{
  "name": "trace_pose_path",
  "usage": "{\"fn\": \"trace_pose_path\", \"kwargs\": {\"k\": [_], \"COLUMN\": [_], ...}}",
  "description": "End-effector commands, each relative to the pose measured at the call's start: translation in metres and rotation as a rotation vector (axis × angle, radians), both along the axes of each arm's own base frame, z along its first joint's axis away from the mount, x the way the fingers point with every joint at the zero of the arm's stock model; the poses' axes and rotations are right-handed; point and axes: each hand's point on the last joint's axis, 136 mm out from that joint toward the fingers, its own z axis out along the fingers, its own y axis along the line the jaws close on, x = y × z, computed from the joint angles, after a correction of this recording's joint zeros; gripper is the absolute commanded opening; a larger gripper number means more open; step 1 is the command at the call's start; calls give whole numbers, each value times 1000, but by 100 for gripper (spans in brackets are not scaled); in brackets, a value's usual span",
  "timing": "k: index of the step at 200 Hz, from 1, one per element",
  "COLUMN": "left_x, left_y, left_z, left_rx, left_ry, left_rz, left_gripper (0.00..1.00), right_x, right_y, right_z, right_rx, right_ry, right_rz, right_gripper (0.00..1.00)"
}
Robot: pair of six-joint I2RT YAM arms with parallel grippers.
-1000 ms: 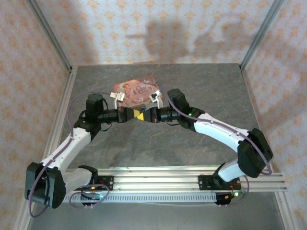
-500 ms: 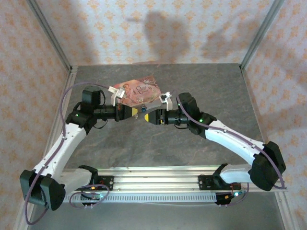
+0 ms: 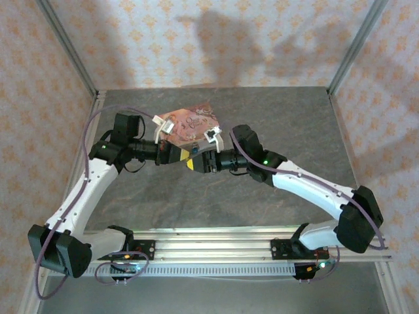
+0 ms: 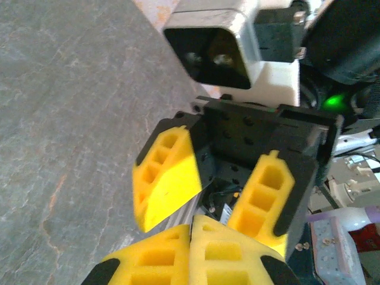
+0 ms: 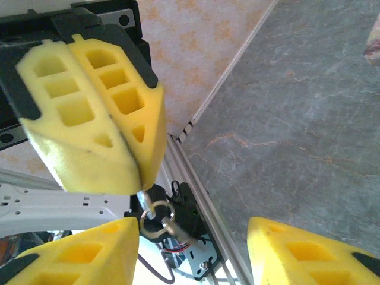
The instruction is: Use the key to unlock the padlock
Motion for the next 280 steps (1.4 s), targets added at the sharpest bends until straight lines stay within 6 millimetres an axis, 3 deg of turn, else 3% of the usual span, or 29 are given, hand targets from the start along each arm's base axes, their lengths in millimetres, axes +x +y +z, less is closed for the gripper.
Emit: {"fn": "trace_pose_path", "kwargs": {"k": [1, 31, 85, 122, 146, 172, 201, 228, 280], "left_x": [-9, -11, -12, -2, 5, 11, 26, 36, 22], "left_y": [-3, -5, -6, -4, -2, 2, 14, 26, 26], "left_z": [10, 10, 6, 2, 0, 2, 6, 11, 18], "left_rx": [-29, -36, -43, -13, 0, 10, -28, -136, -251], "left_ry": [-1, 14, 45, 58, 54, 27, 28, 31, -9], "left_rz": [-63, -87, -123, -68, -16, 61, 195, 301, 315], "left_gripper": [0, 0, 0, 0, 6, 34, 53, 53, 45], "right_x": [-4, -4, -8, -4, -1, 2, 7, 11, 13], "right_y": [9, 10, 14, 15, 13, 8, 1, -2, 1], "right_z": [24, 27, 32, 36, 37, 38, 40, 45, 47], "right_rx": [62, 78, 114, 172, 200, 228, 251, 278, 297], "right_ry": [-40, -38, -29, -24, -22, -16, -15, -10, 15], "right_rz": [49, 52, 77, 56, 32, 11, -15, -27, -14], "right_gripper": [47, 35, 0, 0, 0, 0, 0, 0, 0]}}
